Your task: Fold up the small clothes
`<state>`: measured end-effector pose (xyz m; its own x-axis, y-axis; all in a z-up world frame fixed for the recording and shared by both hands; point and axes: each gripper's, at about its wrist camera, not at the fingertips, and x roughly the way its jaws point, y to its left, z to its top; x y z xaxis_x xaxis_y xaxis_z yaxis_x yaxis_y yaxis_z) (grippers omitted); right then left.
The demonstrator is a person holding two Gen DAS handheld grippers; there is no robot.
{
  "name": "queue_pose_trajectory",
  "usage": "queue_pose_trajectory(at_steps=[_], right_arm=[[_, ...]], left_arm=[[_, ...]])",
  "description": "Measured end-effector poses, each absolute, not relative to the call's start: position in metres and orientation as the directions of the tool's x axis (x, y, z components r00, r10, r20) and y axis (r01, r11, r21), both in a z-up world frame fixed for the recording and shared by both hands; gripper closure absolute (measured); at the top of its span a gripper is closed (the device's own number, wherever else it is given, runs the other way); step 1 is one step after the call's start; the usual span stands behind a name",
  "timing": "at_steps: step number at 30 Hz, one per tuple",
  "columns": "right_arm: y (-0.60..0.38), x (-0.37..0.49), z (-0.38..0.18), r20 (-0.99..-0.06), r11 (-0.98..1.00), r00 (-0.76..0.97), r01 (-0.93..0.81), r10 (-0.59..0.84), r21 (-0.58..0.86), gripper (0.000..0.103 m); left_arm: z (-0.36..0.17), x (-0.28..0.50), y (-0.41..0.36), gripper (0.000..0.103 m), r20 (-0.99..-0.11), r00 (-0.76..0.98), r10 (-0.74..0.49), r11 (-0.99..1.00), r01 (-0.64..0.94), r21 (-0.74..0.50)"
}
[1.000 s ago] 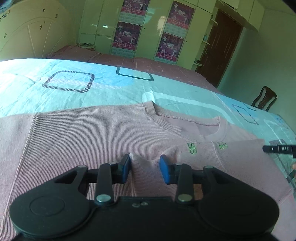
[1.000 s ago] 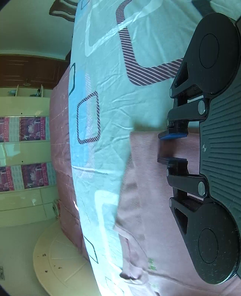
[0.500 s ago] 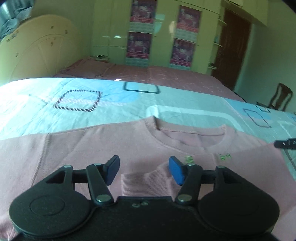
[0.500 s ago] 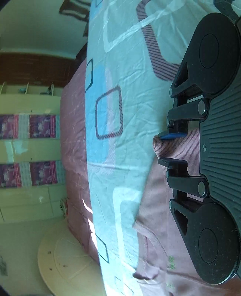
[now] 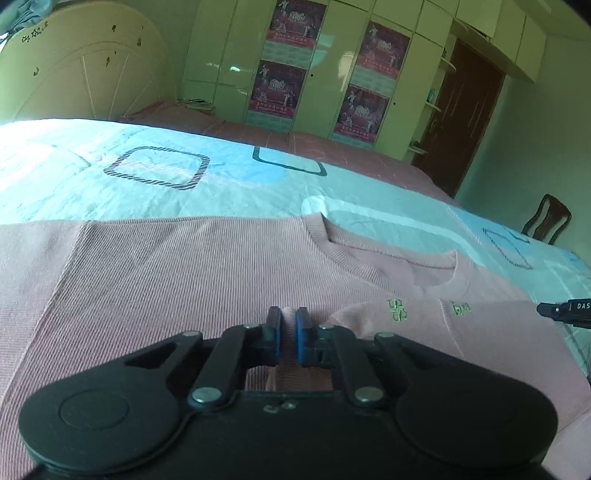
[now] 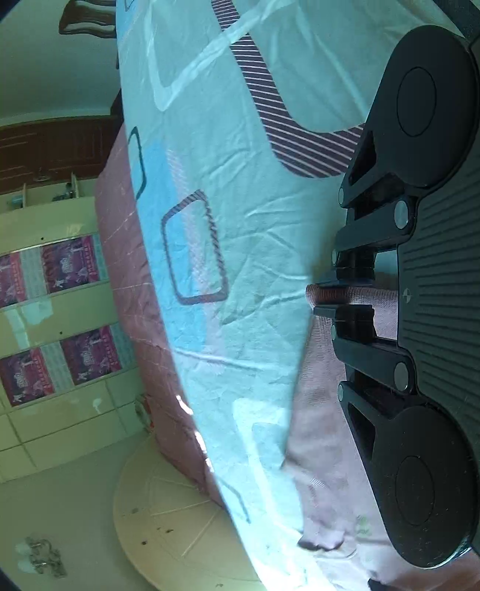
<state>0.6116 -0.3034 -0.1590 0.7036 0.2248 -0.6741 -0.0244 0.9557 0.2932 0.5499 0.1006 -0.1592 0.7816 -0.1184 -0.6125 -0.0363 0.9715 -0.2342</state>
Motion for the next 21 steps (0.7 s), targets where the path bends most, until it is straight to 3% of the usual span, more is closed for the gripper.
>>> queue_pose_trajectory(at_steps=[2, 4, 5, 10, 14, 17, 20, 21], right_arm=[[-0.305, 0.613, -0.153, -0.685, 0.958, 0.696, -0.012, 0.214, 0.286, 0.094], [-0.302, 0.606, -0.142, -0.673, 0.98, 0.733, 0.046, 0.099, 0.194, 0.069], [-0.299, 0.6, -0.135, -0.649, 0.986, 0.757, 0.04, 0.074, 0.159, 0.055], [-0.232, 0.582, -0.127, -0.629, 0.947, 0.711, -0.283, 0.315, 0.154, 0.055], [-0.207, 0.589, -0.142, -0.666, 0.945, 0.687, -0.317, 0.29, 0.084, 0.056], [-0.253, 0.608, -0.152, -0.699, 0.995, 0.709, -0.085, 0.096, 0.051, 0.056], [-0.285, 0.615, -0.151, -0.736, 0.993, 0.668, -0.061, 0.114, 0.099, 0.056], [-0.287, 0.613, -0.147, -0.73, 0.993, 0.673, -0.061, 0.117, 0.103, 0.062]], left_arm=[[-0.153, 0.553, 0.109, 0.083, -0.623, 0.774, -0.115, 0.962, -0.068, -0.263], [-0.14, 0.543, 0.11, 0.064, -0.601, 0.8, -0.008, 0.97, -0.138, -0.198], [-0.131, 0.537, 0.106, 0.061, -0.569, 0.822, 0.014, 0.977, -0.132, -0.167], [-0.121, 0.54, 0.031, 0.031, -0.564, 0.806, -0.178, 0.984, 0.162, -0.079], [-0.138, 0.552, -0.003, 0.029, -0.625, 0.762, -0.17, 0.975, 0.221, 0.004], [-0.148, 0.558, 0.029, 0.047, -0.661, 0.737, -0.137, 0.987, 0.161, -0.025], [-0.143, 0.554, 0.035, 0.049, -0.678, 0.718, -0.158, 0.975, 0.224, 0.01], [-0.137, 0.552, 0.03, 0.047, -0.676, 0.721, -0.15, 0.972, 0.232, 0.031]])
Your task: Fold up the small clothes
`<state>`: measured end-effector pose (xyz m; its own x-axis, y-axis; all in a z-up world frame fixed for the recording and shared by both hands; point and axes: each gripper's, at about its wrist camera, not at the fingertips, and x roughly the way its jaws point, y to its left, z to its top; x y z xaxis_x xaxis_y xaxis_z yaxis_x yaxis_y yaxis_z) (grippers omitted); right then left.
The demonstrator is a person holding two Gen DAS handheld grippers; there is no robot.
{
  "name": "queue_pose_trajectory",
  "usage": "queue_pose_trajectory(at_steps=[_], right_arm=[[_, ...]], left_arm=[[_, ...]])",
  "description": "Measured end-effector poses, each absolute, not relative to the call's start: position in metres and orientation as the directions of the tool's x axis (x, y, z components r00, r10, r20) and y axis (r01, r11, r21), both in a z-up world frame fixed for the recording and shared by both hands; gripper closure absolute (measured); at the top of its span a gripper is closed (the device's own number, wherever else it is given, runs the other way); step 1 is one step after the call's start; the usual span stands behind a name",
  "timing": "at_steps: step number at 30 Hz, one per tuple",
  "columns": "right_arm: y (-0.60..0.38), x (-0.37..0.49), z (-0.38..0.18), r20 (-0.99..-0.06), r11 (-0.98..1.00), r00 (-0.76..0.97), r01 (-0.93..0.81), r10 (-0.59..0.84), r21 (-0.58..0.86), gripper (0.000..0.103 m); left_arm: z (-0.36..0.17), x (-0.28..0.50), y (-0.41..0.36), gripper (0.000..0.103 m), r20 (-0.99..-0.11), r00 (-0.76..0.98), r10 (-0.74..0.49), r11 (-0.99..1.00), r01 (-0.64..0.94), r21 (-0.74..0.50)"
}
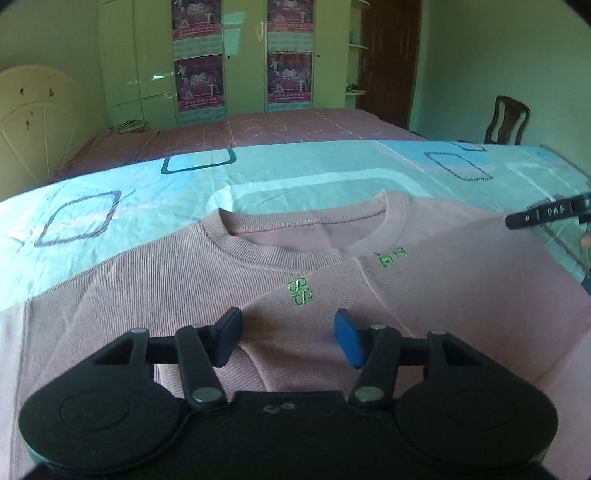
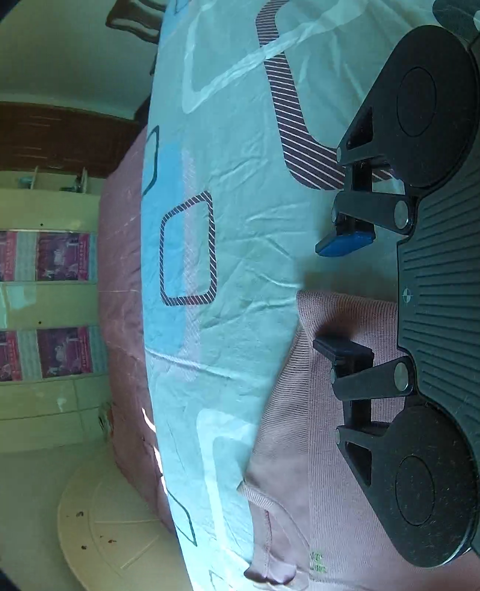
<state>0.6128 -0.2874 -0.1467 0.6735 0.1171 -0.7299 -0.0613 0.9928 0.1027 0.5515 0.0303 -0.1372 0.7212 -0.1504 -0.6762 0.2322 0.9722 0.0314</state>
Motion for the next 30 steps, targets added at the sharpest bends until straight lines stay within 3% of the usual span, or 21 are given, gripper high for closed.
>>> queue_pose_trajectory(at_steps=[1, 2, 3, 5, 9, 12, 14, 17, 19, 21, 25, 30], right_arm=[[-0.29, 0.607, -0.139, -0.719, 0.989, 0.68, -0.066, 0.142, 0.133, 0.072], [-0.291, 0.603, -0.135, -0.717, 0.985, 0.678, -0.07, 0.162, 0.157, 0.088], [-0.289, 0.599, -0.133, -0.719, 0.984, 0.674, -0.08, 0.173, 0.161, 0.092], [-0.281, 0.589, -0.135, -0.739, 0.983, 0.648, -0.107, 0.184, 0.15, 0.096], [-0.273, 0.553, -0.14, -0.763, 0.99, 0.632, -0.114, 0.137, 0.083, 0.096], [-0.275, 0.511, -0.13, -0.729, 0.988, 0.668, -0.109, 0.152, 0.106, 0.096], [-0.27, 0.494, -0.138, -0.75, 0.985, 0.64, -0.128, 0.168, 0.112, 0.096], [-0.265, 0.478, -0.14, -0.749, 0.991, 0.649, -0.098, 0.134, 0.093, 0.096], [-0.266, 0.471, -0.129, -0.724, 0.991, 0.677, -0.071, 0.131, 0.113, 0.096], [-0.263, 0.465, -0.131, -0.731, 0.99, 0.669, -0.065, 0.136, 0.124, 0.096], [-0.254, 0.46, -0.133, -0.752, 0.993, 0.65, -0.055, 0.112, 0.101, 0.096], [-0.251, 0.449, -0.118, -0.713, 0.99, 0.692, -0.012, 0.11, 0.142, 0.096]], left_arm=[[-0.131, 0.547, 0.027, 0.043, -0.658, 0.736, -0.161, 0.97, 0.242, 0.034], [-0.127, 0.54, 0.024, 0.039, -0.629, 0.755, -0.185, 0.966, 0.256, 0.023], [-0.124, 0.534, 0.02, 0.03, -0.607, 0.767, -0.208, 0.963, 0.27, 0.011], [-0.124, 0.527, 0.01, 0.033, -0.6, 0.772, -0.21, 0.96, 0.278, 0.021], [-0.129, 0.509, 0.015, 0.048, -0.614, 0.767, -0.188, 0.976, 0.218, -0.027], [-0.132, 0.487, 0.025, 0.046, -0.592, 0.785, -0.183, 0.981, 0.181, -0.064], [-0.146, 0.487, 0.02, 0.041, -0.656, 0.738, -0.159, 0.98, 0.198, -0.014], [-0.137, 0.48, 0.023, 0.045, -0.632, 0.758, -0.161, 0.981, 0.191, -0.02], [-0.129, 0.473, 0.027, 0.041, -0.591, 0.788, -0.171, 0.981, 0.19, -0.03], [-0.138, 0.48, 0.027, 0.036, -0.653, 0.743, -0.148, 0.983, 0.183, -0.014], [-0.141, 0.476, 0.036, 0.037, -0.653, 0.741, -0.158, 0.983, 0.178, -0.035], [-0.138, 0.465, 0.065, 0.037, -0.644, 0.752, -0.14, 0.99, 0.126, -0.069]])
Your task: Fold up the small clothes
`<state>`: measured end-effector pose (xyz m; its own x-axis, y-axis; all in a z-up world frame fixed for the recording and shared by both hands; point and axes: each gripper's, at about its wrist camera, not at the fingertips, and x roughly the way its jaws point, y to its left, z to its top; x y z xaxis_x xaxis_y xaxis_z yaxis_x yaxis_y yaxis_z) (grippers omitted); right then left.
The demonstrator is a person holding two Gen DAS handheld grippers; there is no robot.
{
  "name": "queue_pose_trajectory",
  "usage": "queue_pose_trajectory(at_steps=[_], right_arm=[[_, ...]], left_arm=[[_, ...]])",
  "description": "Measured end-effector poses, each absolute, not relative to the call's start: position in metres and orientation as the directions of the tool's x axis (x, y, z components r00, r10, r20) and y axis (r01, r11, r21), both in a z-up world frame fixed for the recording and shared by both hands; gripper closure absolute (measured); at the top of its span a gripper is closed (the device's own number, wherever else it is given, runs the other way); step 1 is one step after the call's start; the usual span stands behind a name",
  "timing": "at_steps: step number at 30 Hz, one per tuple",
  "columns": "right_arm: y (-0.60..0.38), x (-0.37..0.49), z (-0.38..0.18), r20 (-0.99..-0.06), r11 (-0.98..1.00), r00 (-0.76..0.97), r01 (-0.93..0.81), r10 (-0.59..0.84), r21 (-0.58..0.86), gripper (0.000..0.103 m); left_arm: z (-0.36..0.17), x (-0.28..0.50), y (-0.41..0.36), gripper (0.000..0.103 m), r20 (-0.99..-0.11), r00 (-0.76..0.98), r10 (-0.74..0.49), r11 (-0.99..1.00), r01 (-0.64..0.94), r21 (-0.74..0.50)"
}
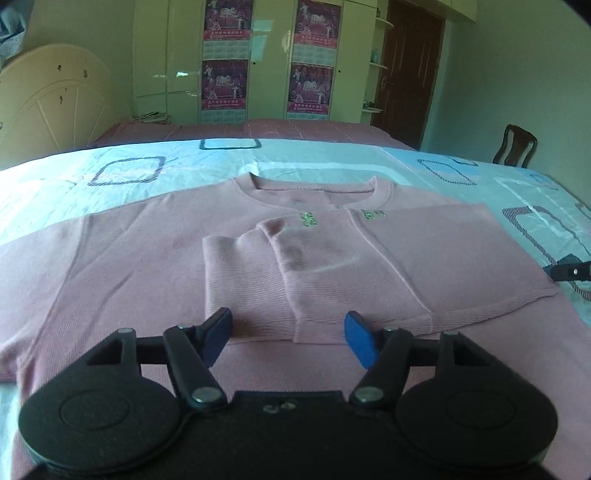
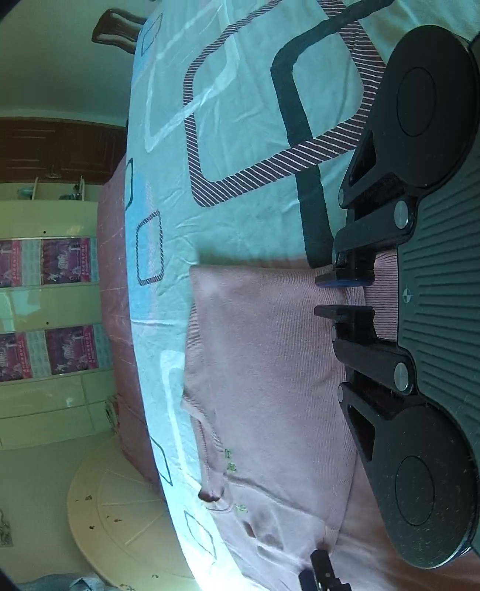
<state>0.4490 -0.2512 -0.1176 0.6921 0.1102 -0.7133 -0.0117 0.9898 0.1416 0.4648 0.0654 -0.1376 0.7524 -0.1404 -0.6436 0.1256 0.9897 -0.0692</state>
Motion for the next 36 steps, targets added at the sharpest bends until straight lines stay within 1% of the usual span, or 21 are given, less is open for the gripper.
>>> queue_pose_trajectory(at_steps=[2, 3, 4, 5, 6, 8, 9, 11, 13, 14, 15, 19, 23, 25, 27, 30, 31, 33, 36], right_arm=[[-0.249, 0.443, -0.114, -0.704, 0.985, 0.699, 0.002, 0.121, 0.171, 0.094], [-0.248, 0.44, -0.113, -0.7, 0.983, 0.703, 0.009, 0.125, 0.185, 0.082], [-0.246, 0.437, -0.112, -0.696, 0.98, 0.707, 0.019, 0.125, 0.197, 0.068], [-0.245, 0.434, -0.111, -0.688, 0.977, 0.715, 0.028, 0.127, 0.209, 0.039], [-0.243, 0.431, -0.11, -0.673, 0.973, 0.726, 0.026, 0.139, 0.229, 0.036], [-0.236, 0.43, -0.109, -0.664, 0.966, 0.729, 0.015, 0.166, 0.259, 0.037], [-0.232, 0.431, -0.108, -0.662, 0.965, 0.729, 0.012, 0.171, 0.263, 0.043], [-0.221, 0.434, -0.107, -0.662, 0.962, 0.727, 0.005, 0.185, 0.274, 0.048], [-0.211, 0.439, -0.107, -0.663, 0.958, 0.722, -0.001, 0.198, 0.285, 0.049], [-0.205, 0.441, -0.107, -0.664, 0.958, 0.72, -0.003, 0.2, 0.286, 0.049], [-0.199, 0.444, -0.107, -0.666, 0.957, 0.717, -0.005, 0.205, 0.29, 0.049], [-0.18, 0.451, -0.104, -0.669, 0.953, 0.711, -0.007, 0.217, 0.302, 0.049], [-0.166, 0.456, -0.1, -0.667, 0.954, 0.712, -0.013, 0.219, 0.299, 0.049], [-0.164, 0.458, -0.1, -0.667, 0.955, 0.715, -0.007, 0.212, 0.296, 0.049], [-0.165, 0.461, -0.1, -0.67, 0.953, 0.713, 0.009, 0.205, 0.302, 0.049], [-0.171, 0.465, -0.102, -0.674, 0.944, 0.709, 0.037, 0.206, 0.328, 0.049], [-0.173, 0.466, -0.102, -0.675, 0.942, 0.708, 0.045, 0.205, 0.334, 0.049], [-0.176, 0.466, -0.101, -0.673, 0.941, 0.711, 0.048, 0.202, 0.334, 0.049], [-0.179, 0.464, -0.1, -0.669, 0.942, 0.716, 0.045, 0.201, 0.331, 0.049]], left_arm=[[-0.129, 0.451, 0.089, 0.034, -0.613, 0.783, -0.104, 0.994, 0.069, -0.08], [-0.126, 0.444, 0.104, 0.034, -0.602, 0.794, -0.086, 0.995, 0.038, -0.093], [-0.121, 0.435, 0.124, 0.031, -0.592, 0.804, -0.054, 0.994, -0.014, -0.11], [-0.12, 0.427, 0.144, 0.028, -0.59, 0.807, -0.023, 0.99, -0.064, -0.126], [-0.119, 0.421, 0.162, 0.028, -0.594, 0.805, 0.007, 0.984, -0.111, -0.139], [-0.116, 0.401, 0.213, 0.028, -0.593, 0.799, 0.103, 0.955, -0.246, -0.166], [-0.116, 0.391, 0.239, 0.028, -0.599, 0.786, 0.15, 0.932, -0.315, -0.181], [-0.118, 0.373, 0.29, 0.035, -0.617, 0.752, 0.23, 0.865, -0.449, -0.225], [-0.121, 0.353, 0.346, 0.043, -0.633, 0.723, 0.277, 0.755, -0.572, -0.322], [-0.123, 0.343, 0.37, 0.045, -0.624, 0.727, 0.287, 0.705, -0.601, -0.376], [-0.124, 0.336, 0.388, 0.047, -0.612, 0.735, 0.291, 0.668, -0.614, -0.42], [-0.128, 0.325, 0.451, 0.047, -0.561, 0.768, 0.309, 0.539, -0.628, -0.562], [-0.138, 0.327, 0.485, 0.05, -0.52, 0.797, 0.308, 0.467, -0.603, -0.647], [-0.143, 0.332, 0.494, 0.053, -0.514, 0.798, 0.314, 0.444, -0.602, -0.663], [-0.142, 0.338, 0.496, 0.057, -0.527, 0.786, 0.322, 0.435, -0.617, -0.655], [-0.137, 0.349, 0.496, 0.091, -0.576, 0.744, 0.34, 0.468, -0.665, -0.582], [-0.133, 0.351, 0.492, 0.091, -0.563, 0.75, 0.347, 0.489, -0.657, -0.574], [-0.117, 0.352, 0.472, 0.091, -0.511, 0.786, 0.348, 0.58, -0.609, -0.541], [-0.094, 0.371, 0.425, 0.091, -0.461, 0.843, 0.277, 0.723, -0.499, -0.478]])
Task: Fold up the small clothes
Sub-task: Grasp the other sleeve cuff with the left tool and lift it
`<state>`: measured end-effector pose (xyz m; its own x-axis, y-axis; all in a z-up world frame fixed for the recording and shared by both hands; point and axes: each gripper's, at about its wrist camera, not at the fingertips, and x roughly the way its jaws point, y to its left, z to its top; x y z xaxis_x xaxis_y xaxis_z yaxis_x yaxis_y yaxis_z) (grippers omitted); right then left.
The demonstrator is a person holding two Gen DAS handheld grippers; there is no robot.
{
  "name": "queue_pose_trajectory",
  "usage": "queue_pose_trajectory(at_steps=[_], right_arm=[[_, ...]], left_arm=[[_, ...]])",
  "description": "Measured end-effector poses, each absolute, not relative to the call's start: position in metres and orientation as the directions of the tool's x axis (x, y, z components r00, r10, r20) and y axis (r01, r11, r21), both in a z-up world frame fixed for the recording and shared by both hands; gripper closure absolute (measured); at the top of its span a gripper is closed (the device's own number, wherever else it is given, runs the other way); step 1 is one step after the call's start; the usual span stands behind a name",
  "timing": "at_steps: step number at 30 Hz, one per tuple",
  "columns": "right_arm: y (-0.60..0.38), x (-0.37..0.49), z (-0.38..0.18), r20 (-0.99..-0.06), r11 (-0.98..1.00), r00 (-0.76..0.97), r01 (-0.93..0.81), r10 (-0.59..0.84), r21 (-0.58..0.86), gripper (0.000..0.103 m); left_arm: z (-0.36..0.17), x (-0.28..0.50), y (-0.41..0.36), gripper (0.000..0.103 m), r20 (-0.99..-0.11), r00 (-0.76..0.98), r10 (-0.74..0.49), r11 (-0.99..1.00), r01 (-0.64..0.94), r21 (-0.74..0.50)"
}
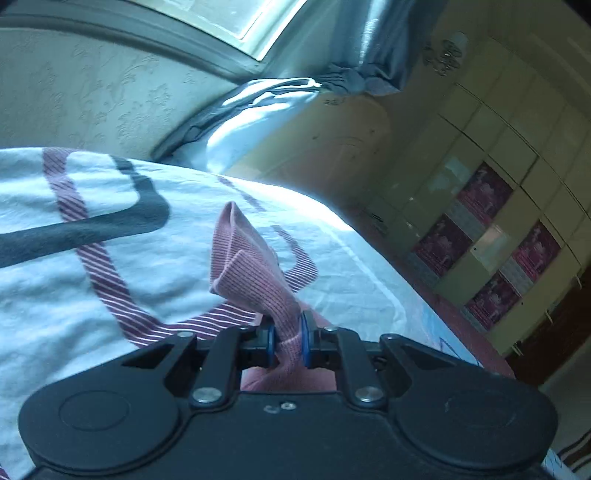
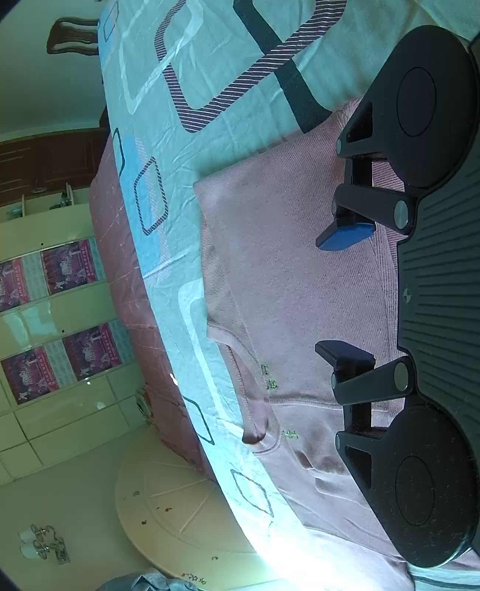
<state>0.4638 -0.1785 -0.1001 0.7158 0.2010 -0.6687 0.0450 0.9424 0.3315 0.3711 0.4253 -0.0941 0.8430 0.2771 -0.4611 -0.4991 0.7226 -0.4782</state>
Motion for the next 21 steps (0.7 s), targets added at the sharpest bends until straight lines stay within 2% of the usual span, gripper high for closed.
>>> queue_pose_trajectory(at_steps=[4, 8, 13, 18, 21], right_arm=[[-0.183, 0.461, -0.101, -0.665, 0.939, 0.719, 0.048, 0.204, 0.341, 0.049], [-0.19, 0.456, -0.099, -0.66, 0.936, 0.722, 0.05, 0.208, 0.35, 0.049], [-0.203, 0.445, -0.094, -0.653, 0.94, 0.73, 0.042, 0.202, 0.337, 0.048], [-0.219, 0.436, -0.091, -0.648, 0.933, 0.733, 0.054, 0.204, 0.355, 0.048], [-0.223, 0.434, -0.09, -0.651, 0.927, 0.727, 0.052, 0.219, 0.371, 0.048]], left_arm=[[-0.073, 0.409, 0.341, 0.091, -0.442, 0.888, 0.125, 0.857, -0.321, -0.403], [-0.071, 0.443, 0.244, 0.091, -0.476, 0.879, -0.042, 0.917, -0.156, -0.368], [-0.083, 0.473, 0.144, 0.091, -0.51, 0.84, -0.185, 0.932, -0.015, -0.362], [-0.106, 0.497, 0.072, 0.091, -0.58, 0.773, -0.257, 0.949, 0.089, -0.302], [-0.121, 0.507, 0.049, 0.086, -0.625, 0.742, -0.242, 0.961, 0.093, -0.261]])
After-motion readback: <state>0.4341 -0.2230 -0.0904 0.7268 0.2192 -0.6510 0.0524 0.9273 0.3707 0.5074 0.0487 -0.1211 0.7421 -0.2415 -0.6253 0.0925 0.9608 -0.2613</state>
